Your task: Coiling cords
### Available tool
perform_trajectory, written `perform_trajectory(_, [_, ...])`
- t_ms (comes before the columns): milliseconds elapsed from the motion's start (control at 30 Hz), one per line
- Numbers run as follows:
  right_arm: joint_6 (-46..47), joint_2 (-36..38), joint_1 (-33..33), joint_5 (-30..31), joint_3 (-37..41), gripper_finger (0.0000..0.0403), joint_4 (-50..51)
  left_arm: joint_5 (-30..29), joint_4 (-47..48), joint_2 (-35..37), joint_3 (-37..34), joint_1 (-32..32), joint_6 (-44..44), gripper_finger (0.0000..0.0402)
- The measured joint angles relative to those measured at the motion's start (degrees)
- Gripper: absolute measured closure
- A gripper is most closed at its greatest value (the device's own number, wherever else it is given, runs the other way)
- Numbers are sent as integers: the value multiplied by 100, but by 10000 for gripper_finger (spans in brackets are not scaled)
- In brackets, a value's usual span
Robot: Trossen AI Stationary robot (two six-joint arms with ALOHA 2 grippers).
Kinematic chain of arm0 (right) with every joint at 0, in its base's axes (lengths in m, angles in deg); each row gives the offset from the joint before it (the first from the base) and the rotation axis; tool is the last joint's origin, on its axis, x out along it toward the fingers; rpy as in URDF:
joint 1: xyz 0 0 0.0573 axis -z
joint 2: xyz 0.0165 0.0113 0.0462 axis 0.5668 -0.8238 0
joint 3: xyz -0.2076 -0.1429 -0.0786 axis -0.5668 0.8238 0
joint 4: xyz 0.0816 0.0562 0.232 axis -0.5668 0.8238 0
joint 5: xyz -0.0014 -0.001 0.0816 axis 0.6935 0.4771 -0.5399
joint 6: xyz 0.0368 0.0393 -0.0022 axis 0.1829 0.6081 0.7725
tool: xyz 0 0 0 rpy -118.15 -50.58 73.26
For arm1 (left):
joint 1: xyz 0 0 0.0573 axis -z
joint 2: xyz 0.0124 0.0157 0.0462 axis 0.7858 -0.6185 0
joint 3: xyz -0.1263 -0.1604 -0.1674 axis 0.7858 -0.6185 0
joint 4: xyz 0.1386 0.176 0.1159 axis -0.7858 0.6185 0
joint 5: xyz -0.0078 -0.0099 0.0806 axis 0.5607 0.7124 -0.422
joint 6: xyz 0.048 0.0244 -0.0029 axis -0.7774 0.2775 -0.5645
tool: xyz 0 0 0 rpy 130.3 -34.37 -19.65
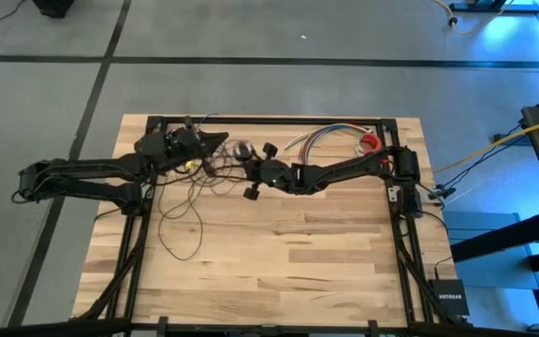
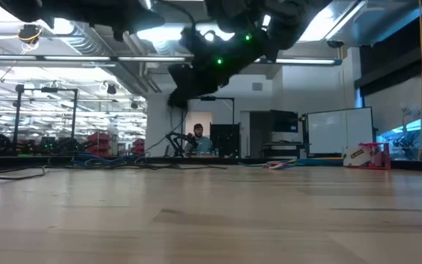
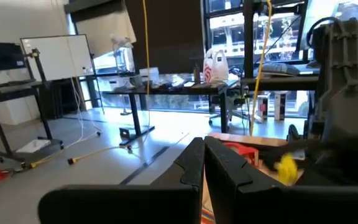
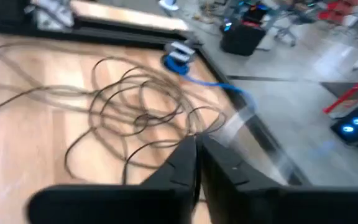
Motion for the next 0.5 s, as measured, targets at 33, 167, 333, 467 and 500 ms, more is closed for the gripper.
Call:
perform_trajectory(33, [0,18,-1,112,-7,366,-8,0,81,62,2,-2,-2,396])
perform_trajectory(167, [2,50,-1,134,-14,314,56,6,288,126,-8,0,-52,396])
perform_trajectory(333, [2,61,1,126,-15,274,201,4,491,106,-7,0,-167,396])
perform_trajectory(467, [4,61,1,153,-15,263,453,6,705,111,-7,-4,-381,396])
perform_trajectory(500, [2,76,1,201,-15,261,507,4,796,110,-7,-6,-390,396])
